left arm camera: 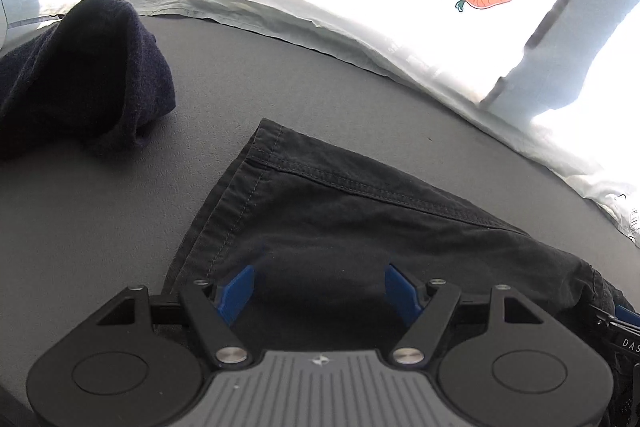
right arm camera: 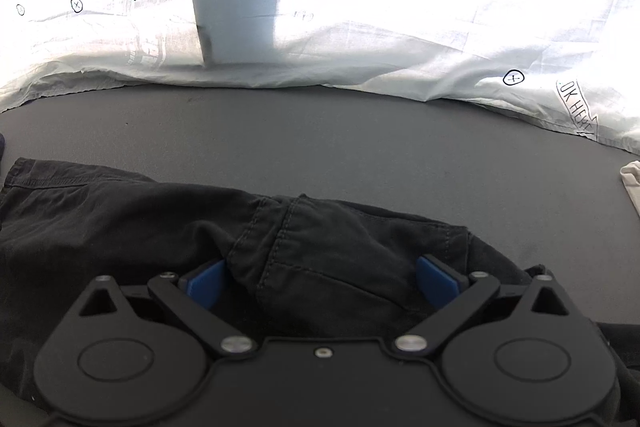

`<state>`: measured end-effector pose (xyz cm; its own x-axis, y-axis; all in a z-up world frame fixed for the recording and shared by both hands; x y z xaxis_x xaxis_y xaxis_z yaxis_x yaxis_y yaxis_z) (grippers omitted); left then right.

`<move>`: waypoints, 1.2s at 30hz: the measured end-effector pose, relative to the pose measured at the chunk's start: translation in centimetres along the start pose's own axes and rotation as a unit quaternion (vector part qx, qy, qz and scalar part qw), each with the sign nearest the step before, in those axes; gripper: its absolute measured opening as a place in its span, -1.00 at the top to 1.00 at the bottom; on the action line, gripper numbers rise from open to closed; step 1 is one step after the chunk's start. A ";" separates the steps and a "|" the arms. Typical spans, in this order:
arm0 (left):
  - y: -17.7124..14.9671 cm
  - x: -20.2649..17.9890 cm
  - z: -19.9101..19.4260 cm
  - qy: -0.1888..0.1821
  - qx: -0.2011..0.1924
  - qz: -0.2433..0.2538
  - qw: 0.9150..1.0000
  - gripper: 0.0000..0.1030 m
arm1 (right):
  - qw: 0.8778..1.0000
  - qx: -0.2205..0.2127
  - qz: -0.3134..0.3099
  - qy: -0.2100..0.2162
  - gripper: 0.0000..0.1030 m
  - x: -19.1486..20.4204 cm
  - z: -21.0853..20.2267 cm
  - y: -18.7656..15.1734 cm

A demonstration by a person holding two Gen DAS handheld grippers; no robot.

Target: Fold clothes

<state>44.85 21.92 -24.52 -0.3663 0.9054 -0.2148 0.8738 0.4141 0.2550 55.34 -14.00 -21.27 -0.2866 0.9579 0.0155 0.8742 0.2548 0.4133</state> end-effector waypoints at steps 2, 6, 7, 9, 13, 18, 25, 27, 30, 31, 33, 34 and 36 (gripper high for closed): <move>-1.5 0.6 -0.2 0.008 0.008 -0.002 1.000 -0.43 | 1.000 -0.008 0.011 0.011 -0.96 0.0 -1.0 -1.5; -4.3 1.8 -1.2 0.011 0.013 -0.012 1.000 -0.57 | 0.999 0.003 0.037 0.024 -0.99 0.2 -3.1 -5.1; -5.0 1.9 -1.4 0.014 0.013 -0.011 1.000 -0.58 | 0.999 0.014 0.036 0.025 -0.99 0.3 -3.4 -6.0; -6.1 2.0 -1.8 0.023 0.011 -0.007 1.000 -0.60 | 0.998 0.042 0.031 0.018 -0.99 0.5 -3.5 -7.6; -7.4 2.2 -2.1 0.030 0.014 -0.003 0.999 -0.61 | 0.995 0.094 0.038 -0.018 -0.99 0.5 -3.0 -10.0; -7.7 1.7 -1.3 0.048 0.017 0.021 0.998 -0.78 | 0.990 0.122 0.069 -0.013 -1.00 0.1 -2.1 -9.9; -7.7 -0.5 -0.2 0.088 0.016 0.057 0.994 -0.70 | 0.989 0.127 0.076 -0.020 -1.00 0.3 -1.5 -9.9; -7.9 -1.3 -0.3 0.101 0.001 0.069 0.992 -0.10 | 0.989 0.126 0.075 -0.019 -1.00 0.2 -1.6 -10.0; -7.9 -1.9 -0.8 0.098 -0.003 0.070 0.993 0.96 | 0.989 0.128 0.075 -0.021 -1.00 0.3 -1.7 -10.0; -7.8 -1.7 -1.1 0.095 -0.008 0.062 0.994 0.97 | 0.988 0.130 0.076 -0.020 -1.00 0.3 -1.7 -10.0; -7.7 -1.4 -1.6 0.089 -0.018 0.047 0.995 0.98 | 0.988 0.135 0.076 -0.018 -1.00 0.2 -1.7 -9.8; -7.6 -1.2 -2.1 0.086 -0.025 0.038 0.995 0.97 | 0.987 0.138 0.075 -0.016 -1.00 0.1 -1.7 -9.7; -7.5 -0.6 -3.4 0.081 -0.045 0.021 0.995 0.96 | 0.987 0.143 0.074 -0.014 -1.00 0.0 -1.7 -9.5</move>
<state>37.41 18.58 -23.10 -0.3835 0.9222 -0.0489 0.8599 0.3759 0.3454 46.34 -16.62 -23.64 -0.1402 0.9897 0.0303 0.9818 0.1350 0.1336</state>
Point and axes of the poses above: each gripper's, at about its wrist camera, not at the fingertips, and z roughly the way its jaws point, x to its left, y to its top, the point moved 1 cm from there along z, roughly the way its jaws point, and after that the axes turned 15 degrees about x, right-handed, at the moved point
